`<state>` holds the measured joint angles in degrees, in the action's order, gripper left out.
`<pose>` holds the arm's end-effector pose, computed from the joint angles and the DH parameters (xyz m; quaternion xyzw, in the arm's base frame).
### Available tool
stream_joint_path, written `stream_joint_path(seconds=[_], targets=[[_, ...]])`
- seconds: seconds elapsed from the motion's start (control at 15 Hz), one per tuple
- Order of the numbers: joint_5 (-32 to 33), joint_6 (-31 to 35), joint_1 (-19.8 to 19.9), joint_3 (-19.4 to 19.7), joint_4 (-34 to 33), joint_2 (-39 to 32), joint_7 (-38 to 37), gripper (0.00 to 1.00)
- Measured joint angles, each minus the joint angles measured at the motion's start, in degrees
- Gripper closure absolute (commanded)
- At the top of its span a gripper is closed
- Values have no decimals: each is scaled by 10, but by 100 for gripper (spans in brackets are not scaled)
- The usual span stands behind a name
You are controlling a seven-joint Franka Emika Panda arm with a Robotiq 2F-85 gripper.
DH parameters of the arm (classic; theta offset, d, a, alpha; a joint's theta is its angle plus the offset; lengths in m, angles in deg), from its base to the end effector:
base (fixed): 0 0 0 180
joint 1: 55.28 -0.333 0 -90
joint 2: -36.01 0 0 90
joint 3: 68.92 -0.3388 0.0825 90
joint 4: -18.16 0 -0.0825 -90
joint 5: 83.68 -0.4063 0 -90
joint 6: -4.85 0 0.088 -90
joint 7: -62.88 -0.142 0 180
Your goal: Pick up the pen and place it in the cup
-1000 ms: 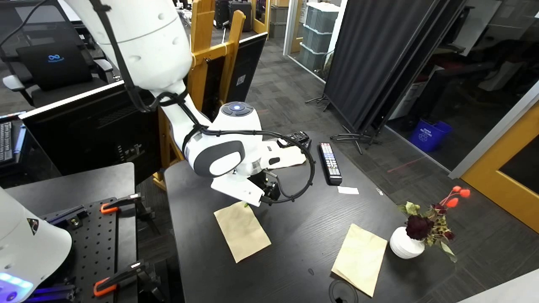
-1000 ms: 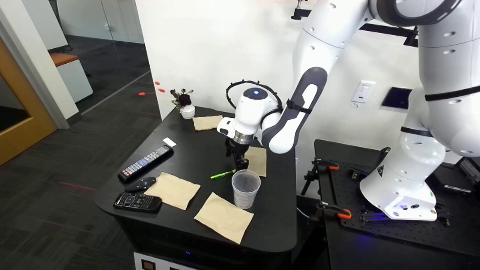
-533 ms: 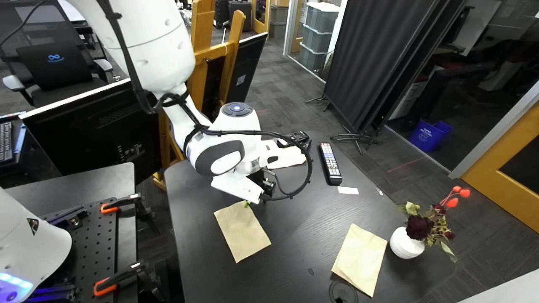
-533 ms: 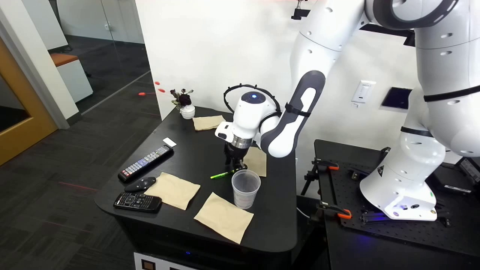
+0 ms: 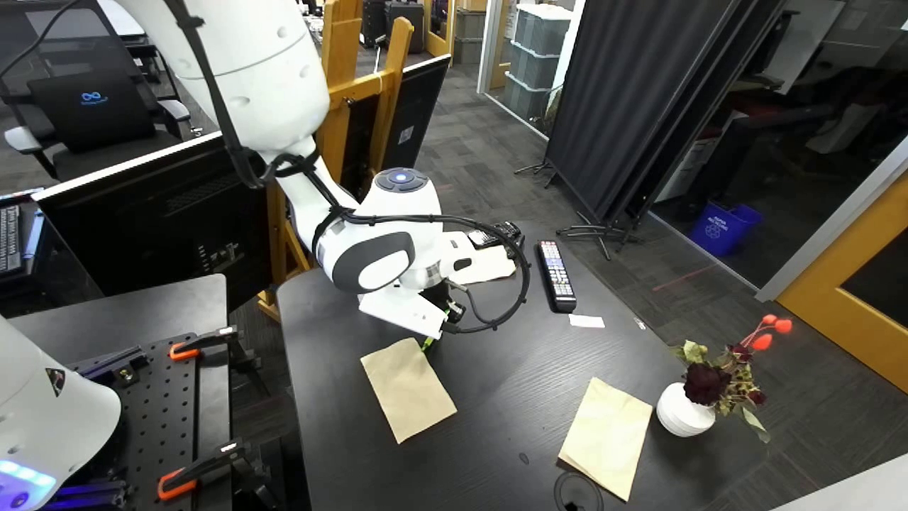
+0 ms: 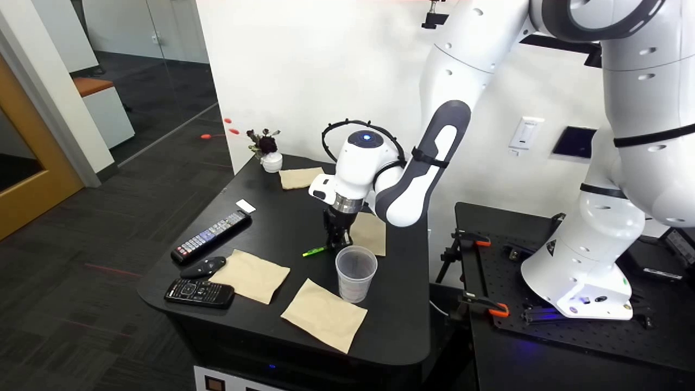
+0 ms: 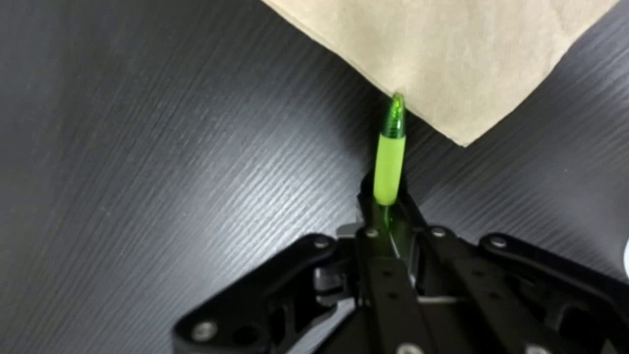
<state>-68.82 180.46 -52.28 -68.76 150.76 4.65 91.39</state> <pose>0.5509 -0.0108 0.0896 0.9344 0.3409 0.0903 0.0502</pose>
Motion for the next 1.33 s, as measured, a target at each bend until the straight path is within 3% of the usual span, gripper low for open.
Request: stream_joint_path(seconds=[0.4, 0.87, 1.07, 1.33], targets=[[0, 2, 0, 10, -7, 15, -37, 97], [-7, 18, 7, -2, 3, 106, -75, 97], [-42, 35, 46, -62, 22, 149, -72, 97], [-159, 57, 161, -240, 43, 174, -9, 97]])
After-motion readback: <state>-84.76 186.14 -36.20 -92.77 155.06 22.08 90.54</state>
